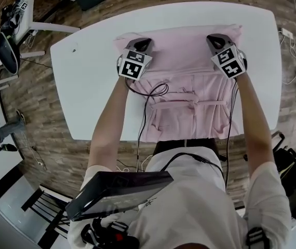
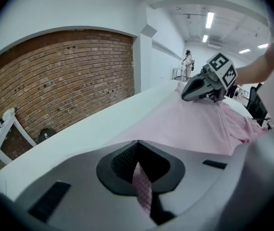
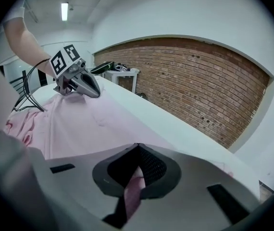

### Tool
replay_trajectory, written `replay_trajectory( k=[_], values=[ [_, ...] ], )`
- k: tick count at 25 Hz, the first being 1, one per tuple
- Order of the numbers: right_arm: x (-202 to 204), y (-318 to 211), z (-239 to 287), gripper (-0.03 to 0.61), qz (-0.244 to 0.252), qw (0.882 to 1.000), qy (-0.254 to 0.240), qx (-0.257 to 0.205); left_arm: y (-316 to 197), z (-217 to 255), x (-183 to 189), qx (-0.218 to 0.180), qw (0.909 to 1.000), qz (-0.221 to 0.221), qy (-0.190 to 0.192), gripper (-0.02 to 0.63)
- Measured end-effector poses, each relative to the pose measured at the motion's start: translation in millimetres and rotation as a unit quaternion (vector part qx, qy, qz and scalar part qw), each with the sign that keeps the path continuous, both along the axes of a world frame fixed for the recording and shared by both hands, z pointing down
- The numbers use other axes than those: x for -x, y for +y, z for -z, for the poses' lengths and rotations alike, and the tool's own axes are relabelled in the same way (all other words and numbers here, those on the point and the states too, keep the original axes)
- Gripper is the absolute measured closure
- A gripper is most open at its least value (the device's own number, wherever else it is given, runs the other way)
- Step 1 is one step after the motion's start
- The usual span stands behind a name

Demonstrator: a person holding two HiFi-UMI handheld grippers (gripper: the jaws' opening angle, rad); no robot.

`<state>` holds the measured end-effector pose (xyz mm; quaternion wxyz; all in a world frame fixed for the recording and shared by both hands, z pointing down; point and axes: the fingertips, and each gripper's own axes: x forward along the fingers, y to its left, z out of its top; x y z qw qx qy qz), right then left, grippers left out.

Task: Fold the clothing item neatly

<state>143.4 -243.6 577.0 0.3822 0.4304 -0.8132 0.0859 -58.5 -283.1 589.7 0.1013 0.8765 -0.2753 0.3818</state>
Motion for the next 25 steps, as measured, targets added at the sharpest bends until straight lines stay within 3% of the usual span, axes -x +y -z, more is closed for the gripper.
replay_trajectory(
  k=[4, 7, 14, 25],
  values=[
    [-3.4, 3.9, 6.5, 0.575, -0.005, 1.0, 0.016, -0.019, 4.1, -0.4, 0.3, -0.025, 0.9997, 0.0, -0.008, 0.612],
    [-13.7, 5.8, 2.1, 0.575, -0.033, 0.999, 0.029, -0.011, 10.6, -3.2, 0.5, -0.022, 0.9996, 0.001, -0.019, 0.612],
    [-16.1, -28.2, -1.8, 0.575, -0.086, 0.996, -0.015, -0.015, -17.2, -3.9, 2.3, -0.029, 0.9996, 0.004, 0.001, 0.612],
    [-18.1, -103.8, 2.3, 0.575, -0.078, 0.996, -0.008, -0.034, -95.4, 6.2, 0.5, -0.039, 0.9989, 0.023, -0.001, 0.612]
  ],
)
